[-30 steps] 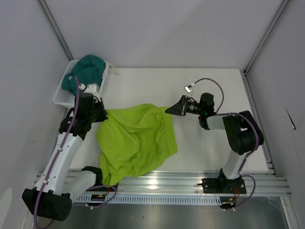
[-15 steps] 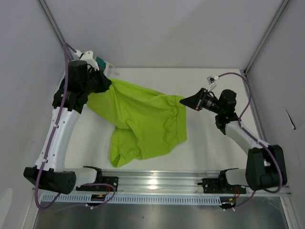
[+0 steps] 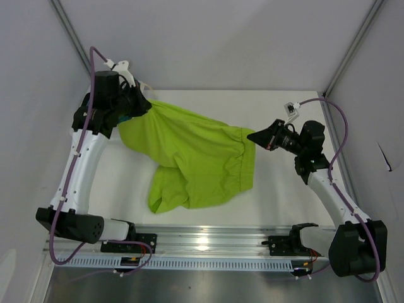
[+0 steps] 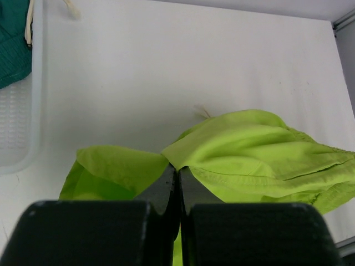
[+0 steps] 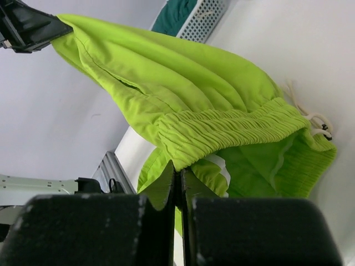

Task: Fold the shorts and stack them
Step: Flatten the shorts out

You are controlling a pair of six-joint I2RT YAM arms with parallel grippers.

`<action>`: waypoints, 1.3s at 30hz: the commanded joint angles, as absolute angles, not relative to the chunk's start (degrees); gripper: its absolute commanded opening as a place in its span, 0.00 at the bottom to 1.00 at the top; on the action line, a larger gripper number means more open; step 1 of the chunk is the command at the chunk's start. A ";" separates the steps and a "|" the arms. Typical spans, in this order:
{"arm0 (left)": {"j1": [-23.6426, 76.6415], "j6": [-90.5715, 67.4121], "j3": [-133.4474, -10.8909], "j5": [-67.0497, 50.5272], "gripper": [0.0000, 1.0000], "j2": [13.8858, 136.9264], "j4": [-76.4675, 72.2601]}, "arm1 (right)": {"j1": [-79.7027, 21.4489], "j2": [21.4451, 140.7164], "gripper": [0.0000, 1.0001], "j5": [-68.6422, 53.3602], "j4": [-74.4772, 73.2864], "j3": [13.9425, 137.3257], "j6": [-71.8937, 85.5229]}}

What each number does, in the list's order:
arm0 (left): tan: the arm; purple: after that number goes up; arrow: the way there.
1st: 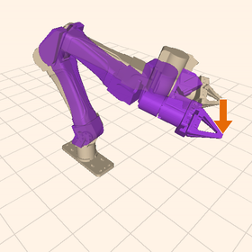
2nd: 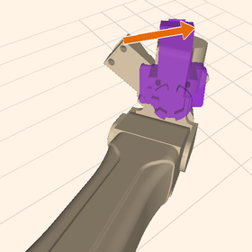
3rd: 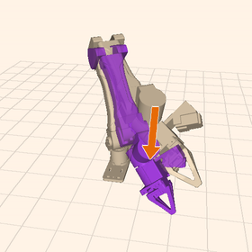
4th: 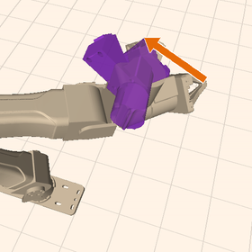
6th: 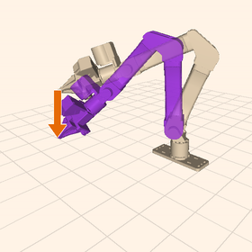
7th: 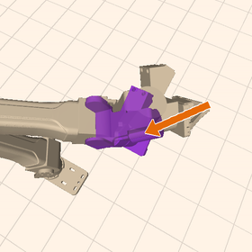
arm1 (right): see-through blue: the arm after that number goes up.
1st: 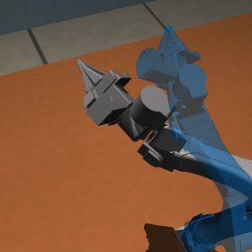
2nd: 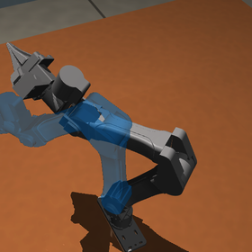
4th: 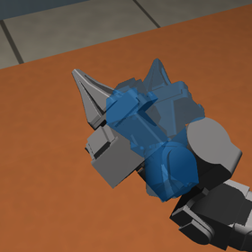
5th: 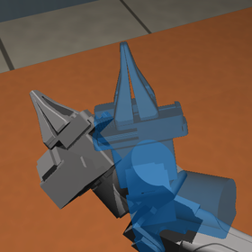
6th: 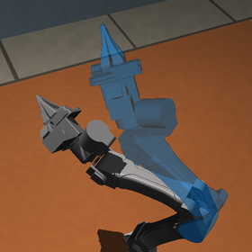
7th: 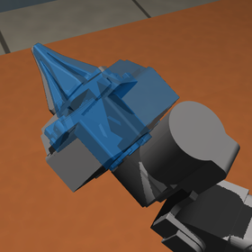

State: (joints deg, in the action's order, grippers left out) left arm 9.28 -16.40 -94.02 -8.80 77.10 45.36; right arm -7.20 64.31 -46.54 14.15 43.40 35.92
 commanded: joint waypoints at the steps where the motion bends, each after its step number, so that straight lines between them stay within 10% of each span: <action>1: 8.88 -15.29 -95.18 -7.65 0.00 77.25 44.65 | -6.07 63.19 0.00 -46.41 12.13 46.93 34.37; 10: 8.70 -16.78 -106.86 -6.15 0.00 82.08 46.75 | -5.89 70.65 0.00 -47.46 11.34 60.01 37.87; 19: 4.59 -26.08 -143.70 -15.68 0.00 103.97 41.42 | -5.36 92.62 0.00 -47.62 8.30 98.59 43.31; 29: 1.05 -39.20 -126.27 -30.50 0.00 89.52 14.43 | -4.04 93.00 0.00 -51.23 27.86 107.15 58.09; 39: 1.14 -33.23 -102.40 -24.28 0.00 53.63 14.83 | -7.29 55.40 0.00 -43.26 9.70 84.21 43.86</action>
